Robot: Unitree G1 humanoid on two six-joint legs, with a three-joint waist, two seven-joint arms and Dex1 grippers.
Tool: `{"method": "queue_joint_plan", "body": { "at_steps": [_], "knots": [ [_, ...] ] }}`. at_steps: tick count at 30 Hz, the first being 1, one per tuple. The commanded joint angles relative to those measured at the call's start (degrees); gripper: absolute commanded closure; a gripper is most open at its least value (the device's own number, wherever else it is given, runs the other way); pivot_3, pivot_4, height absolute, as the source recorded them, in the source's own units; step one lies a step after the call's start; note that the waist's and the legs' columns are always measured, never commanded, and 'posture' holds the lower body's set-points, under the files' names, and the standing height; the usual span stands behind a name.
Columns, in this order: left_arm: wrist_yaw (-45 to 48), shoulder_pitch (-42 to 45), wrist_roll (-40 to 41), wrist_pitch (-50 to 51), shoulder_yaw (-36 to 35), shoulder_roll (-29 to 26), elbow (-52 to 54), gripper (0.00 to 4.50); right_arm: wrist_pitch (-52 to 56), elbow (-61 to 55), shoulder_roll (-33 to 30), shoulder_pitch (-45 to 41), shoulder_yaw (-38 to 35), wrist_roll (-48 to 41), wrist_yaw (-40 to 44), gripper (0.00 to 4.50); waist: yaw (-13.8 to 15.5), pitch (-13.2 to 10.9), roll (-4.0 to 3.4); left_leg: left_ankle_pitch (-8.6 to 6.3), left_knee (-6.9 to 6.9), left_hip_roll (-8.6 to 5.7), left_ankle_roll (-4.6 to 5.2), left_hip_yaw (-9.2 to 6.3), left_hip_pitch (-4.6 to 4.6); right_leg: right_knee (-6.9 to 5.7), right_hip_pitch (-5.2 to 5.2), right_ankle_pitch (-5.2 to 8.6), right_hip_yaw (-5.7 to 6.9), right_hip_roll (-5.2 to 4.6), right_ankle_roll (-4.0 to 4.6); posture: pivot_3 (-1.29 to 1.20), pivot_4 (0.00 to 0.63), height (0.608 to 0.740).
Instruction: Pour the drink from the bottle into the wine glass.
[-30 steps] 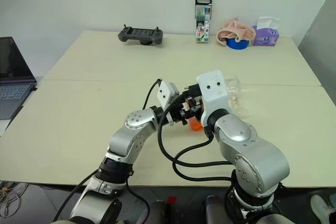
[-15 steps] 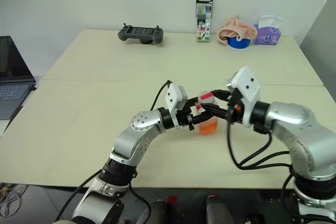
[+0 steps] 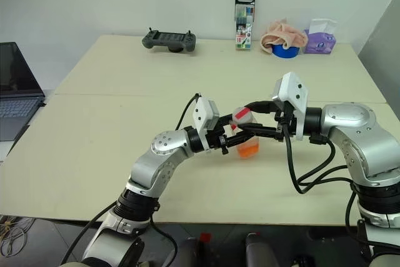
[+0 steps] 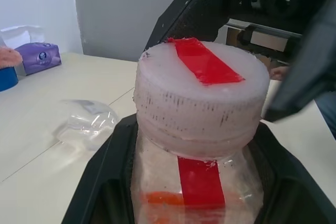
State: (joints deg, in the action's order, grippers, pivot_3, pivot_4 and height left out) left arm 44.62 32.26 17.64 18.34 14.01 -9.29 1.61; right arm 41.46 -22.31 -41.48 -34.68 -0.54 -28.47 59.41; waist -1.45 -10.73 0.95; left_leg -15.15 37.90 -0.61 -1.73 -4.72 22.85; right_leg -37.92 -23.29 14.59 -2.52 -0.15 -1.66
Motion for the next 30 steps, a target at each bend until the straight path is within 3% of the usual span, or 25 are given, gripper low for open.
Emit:
{"method": "queue_joint_plan", "body": {
  "at_steps": [1,4,9,12,18,30],
  "knots": [
    [-0.69,2.51,0.03,-0.39,-1.21,0.66,-0.92,2.36,-0.81,-7.29,0.36,0.28,0.40,-2.48,-1.25,0.56,0.05,0.00,0.00,0.00,-0.01,-0.01,0.00,-0.03,0.00,0.01,0.00,0.00,0.00,-0.01,0.00,0.00,0.150,0.740],
    [-0.41,2.82,-0.01,-0.72,-1.11,0.75,-1.62,2.36,0.85,-8.89,1.00,0.33,0.09,-1.47,-6.41,0.51,0.04,0.00,0.00,-0.01,-0.02,0.01,-0.01,-0.10,0.01,0.00,-0.01,0.00,0.03,-0.04,0.00,0.00,0.150,0.740],
    [0.00,4.17,-0.46,-2.02,-1.92,0.72,-4.60,2.36,15.33,-16.00,6.65,-1.15,-1.59,2.36,-27.40,0.51,0.03,0.00,0.00,0.02,0.02,0.05,-0.04,-0.18,-0.01,-0.03,-0.02,0.00,-0.02,-0.13,0.00,0.00,0.150,0.740],
    [0.13,4.56,-0.65,-2.70,-2.23,0.72,-5.81,2.36,24.48,-22.65,10.27,-0.89,-2.65,2.27,-35.30,0.51,0.09,0.00,-0.01,0.07,0.00,0.07,-0.14,-0.27,0.01,-0.09,-0.08,0.00,0.00,-0.12,0.00,0.00,0.150,0.740],
    [0.65,4.20,-0.67,-3.66,-1.46,1.30,-6.53,2.36,36.40,-31.65,17.22,1.42,-0.89,1.94,-43.93,0.51,0.05,0.01,-0.02,0.08,-0.03,0.06,-0.15,-0.30,0.01,-0.08,-0.09,-0.01,0.00,-0.12,0.02,0.00,0.150,0.740],
    [0.70,4.08,-1.04,-4.45,-1.96,1.69,-7.09,2.36,45.68,-33.05,30.68,-2.34,3.15,12.69,-61.68,0.51,-0.15,0.03,-0.05,0.11,-0.02,0.06,-0.18,-0.24,-0.01,-0.17,-0.14,0.00,-0.01,-0.09,0.01,0.00,0.150,0.740]
  ]
}}
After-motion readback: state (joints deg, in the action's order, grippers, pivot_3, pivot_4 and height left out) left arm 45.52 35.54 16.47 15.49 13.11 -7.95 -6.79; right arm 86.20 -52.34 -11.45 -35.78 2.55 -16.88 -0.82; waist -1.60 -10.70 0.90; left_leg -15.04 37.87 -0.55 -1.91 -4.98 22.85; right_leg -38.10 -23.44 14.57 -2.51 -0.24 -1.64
